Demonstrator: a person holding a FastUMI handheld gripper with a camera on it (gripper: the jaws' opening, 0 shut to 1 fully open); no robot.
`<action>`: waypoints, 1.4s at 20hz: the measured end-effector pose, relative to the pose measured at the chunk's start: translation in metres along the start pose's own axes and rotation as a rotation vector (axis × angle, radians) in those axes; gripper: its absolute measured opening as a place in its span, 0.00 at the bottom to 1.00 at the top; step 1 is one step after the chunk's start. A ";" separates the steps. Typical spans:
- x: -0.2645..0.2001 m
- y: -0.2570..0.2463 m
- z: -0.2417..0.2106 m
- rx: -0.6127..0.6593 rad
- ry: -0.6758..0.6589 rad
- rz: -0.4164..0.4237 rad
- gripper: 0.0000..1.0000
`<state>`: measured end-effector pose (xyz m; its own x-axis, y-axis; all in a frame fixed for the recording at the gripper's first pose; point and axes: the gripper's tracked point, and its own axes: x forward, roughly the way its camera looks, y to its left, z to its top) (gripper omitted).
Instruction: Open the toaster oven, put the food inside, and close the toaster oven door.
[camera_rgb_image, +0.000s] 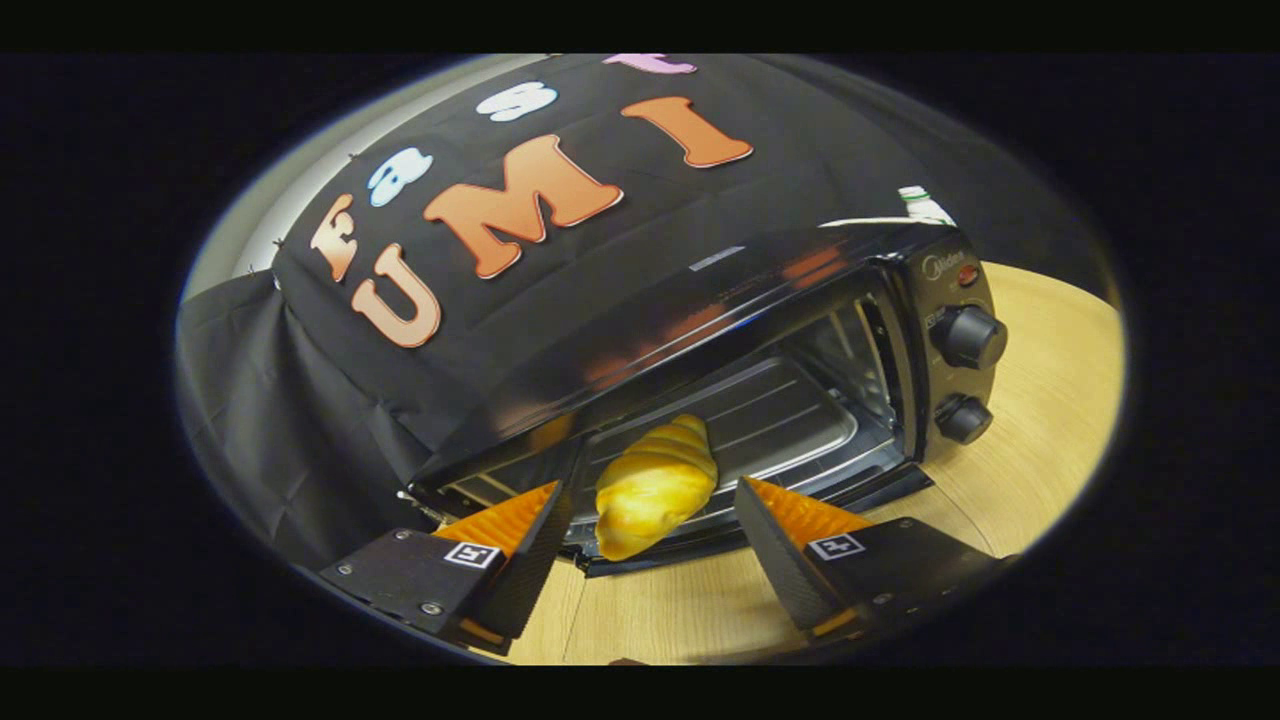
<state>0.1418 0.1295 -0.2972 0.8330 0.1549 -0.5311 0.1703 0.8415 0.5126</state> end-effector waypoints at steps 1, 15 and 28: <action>-0.009 -0.001 -0.003 -0.029 0.002 -0.002 0.96; -0.143 -0.057 -0.115 -0.327 0.233 -0.035 0.96; -0.113 -0.046 -0.135 -0.337 0.334 0.024 0.97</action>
<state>-0.0310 0.1434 -0.3519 0.6104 0.2878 -0.7379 -0.0732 0.9481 0.3093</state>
